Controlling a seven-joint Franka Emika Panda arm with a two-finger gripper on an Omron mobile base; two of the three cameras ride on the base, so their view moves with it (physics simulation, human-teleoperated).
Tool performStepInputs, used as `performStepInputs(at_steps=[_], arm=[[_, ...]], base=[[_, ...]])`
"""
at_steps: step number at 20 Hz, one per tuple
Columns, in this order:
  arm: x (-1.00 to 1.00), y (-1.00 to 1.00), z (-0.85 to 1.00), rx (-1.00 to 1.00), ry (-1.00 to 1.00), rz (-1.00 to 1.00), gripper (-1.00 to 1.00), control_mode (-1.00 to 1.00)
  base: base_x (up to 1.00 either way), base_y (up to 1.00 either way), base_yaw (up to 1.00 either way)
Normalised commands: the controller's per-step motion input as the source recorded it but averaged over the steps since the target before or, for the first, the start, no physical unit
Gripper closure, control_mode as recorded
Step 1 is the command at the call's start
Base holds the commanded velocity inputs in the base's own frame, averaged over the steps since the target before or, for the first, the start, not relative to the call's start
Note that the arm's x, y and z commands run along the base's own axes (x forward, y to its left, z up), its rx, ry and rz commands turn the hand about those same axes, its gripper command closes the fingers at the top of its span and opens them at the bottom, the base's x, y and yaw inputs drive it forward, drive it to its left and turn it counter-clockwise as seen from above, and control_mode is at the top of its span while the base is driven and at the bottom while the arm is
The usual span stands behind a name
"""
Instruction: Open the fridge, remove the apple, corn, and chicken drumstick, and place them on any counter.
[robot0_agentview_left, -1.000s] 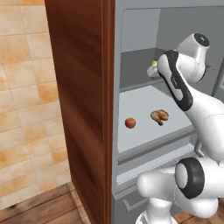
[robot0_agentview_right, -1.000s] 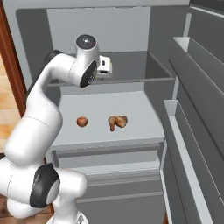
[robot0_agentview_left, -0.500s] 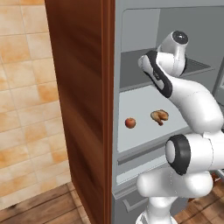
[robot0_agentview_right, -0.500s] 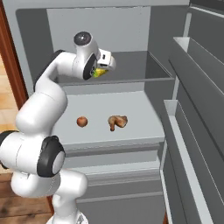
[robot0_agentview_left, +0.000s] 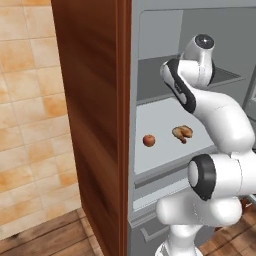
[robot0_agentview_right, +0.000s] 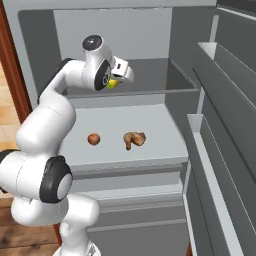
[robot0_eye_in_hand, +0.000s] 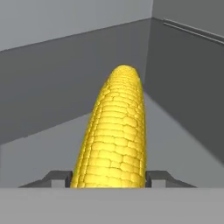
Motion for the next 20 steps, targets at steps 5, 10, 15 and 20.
performStepInputs(at_steps=[5, 10, 15, 20], arm=[[-1.0, 0.0, 0.21, 0.1, -0.08, 0.0, 1.0, -1.0], [-1.0, 0.0, 0.22, 0.12, -0.02, 0.0, 1.0, -1.0], [-1.0, 0.05, 0.17, 0.06, 0.05, 0.0, 1.0, -1.0], [-1.0, 0.19, -0.08, 0.0, 0.19, 0.0, 1.0, -1.0]], base=[[0.0, 0.0, 0.0], [0.0, 0.0, 0.0], [0.0, 0.0, 0.0], [0.0, 0.0, 0.0]])
